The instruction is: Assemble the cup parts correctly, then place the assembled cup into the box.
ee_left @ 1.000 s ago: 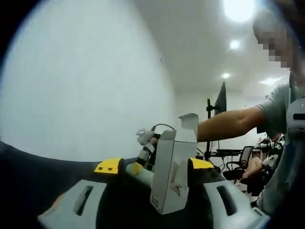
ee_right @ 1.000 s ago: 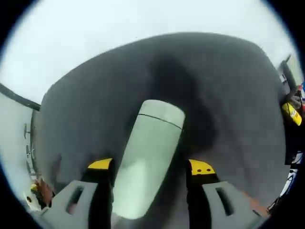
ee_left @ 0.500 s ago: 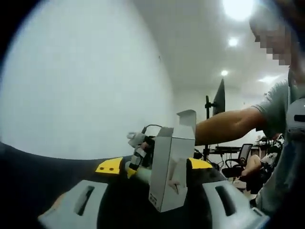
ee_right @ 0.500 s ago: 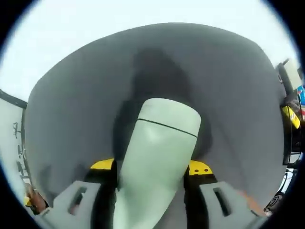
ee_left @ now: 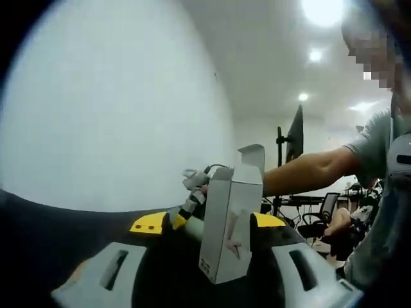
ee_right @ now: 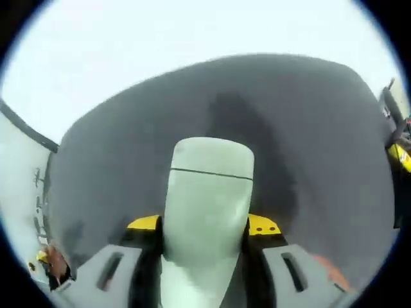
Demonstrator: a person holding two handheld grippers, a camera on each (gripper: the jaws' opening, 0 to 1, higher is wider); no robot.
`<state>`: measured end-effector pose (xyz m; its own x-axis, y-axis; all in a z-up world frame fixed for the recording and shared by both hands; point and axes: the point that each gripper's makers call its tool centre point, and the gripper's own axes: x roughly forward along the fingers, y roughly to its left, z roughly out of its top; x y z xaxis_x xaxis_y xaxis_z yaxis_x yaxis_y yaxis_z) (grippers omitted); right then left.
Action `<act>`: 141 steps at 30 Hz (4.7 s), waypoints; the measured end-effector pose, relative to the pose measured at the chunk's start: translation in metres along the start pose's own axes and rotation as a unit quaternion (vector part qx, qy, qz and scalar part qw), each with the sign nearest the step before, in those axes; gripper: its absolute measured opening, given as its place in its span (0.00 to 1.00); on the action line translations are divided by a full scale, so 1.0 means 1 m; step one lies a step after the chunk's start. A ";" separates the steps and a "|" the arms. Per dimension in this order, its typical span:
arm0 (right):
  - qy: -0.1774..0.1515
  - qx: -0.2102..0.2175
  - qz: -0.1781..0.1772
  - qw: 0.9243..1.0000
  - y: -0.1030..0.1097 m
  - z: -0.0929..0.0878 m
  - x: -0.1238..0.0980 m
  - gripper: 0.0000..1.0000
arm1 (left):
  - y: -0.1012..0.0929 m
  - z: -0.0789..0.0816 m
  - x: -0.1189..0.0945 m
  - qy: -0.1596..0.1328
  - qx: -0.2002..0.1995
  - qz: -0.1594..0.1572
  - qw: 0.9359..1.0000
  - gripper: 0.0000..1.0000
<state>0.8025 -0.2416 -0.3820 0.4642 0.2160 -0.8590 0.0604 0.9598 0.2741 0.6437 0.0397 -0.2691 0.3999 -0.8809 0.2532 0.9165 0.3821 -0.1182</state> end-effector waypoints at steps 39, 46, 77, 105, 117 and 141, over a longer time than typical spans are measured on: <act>-0.526 -0.235 0.007 0.817 -0.055 -0.046 -0.137 0.46 | -0.002 -0.041 0.011 0.064 -0.027 0.012 0.998 0.45; -0.521 -0.261 0.017 0.813 -0.050 -0.054 -0.141 0.47 | -0.002 -0.047 0.013 0.075 -0.026 0.010 0.997 0.45; -0.478 -0.353 0.227 0.772 0.084 -0.166 -0.212 0.66 | -0.001 -0.042 0.011 0.064 -0.028 0.011 0.998 0.45; -0.401 -0.333 0.292 0.802 0.164 -0.164 -0.084 0.49 | -0.001 -0.026 0.006 0.035 -0.032 0.007 0.999 0.44; -0.330 -0.347 0.454 0.751 0.172 -0.186 -0.110 0.48 | -0.055 -0.013 0.020 0.030 -0.065 -0.103 0.992 0.71; -0.264 -0.438 0.471 0.719 0.166 -0.222 -0.144 0.47 | -0.113 -0.005 0.079 0.104 -0.032 -0.118 0.987 0.48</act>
<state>0.5492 -0.0738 -0.3089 0.2188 0.9679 -0.1238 -0.9727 0.2264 0.0515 0.5714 -0.0742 -0.2406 0.1581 -0.9843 0.0785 0.9790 0.1459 -0.1423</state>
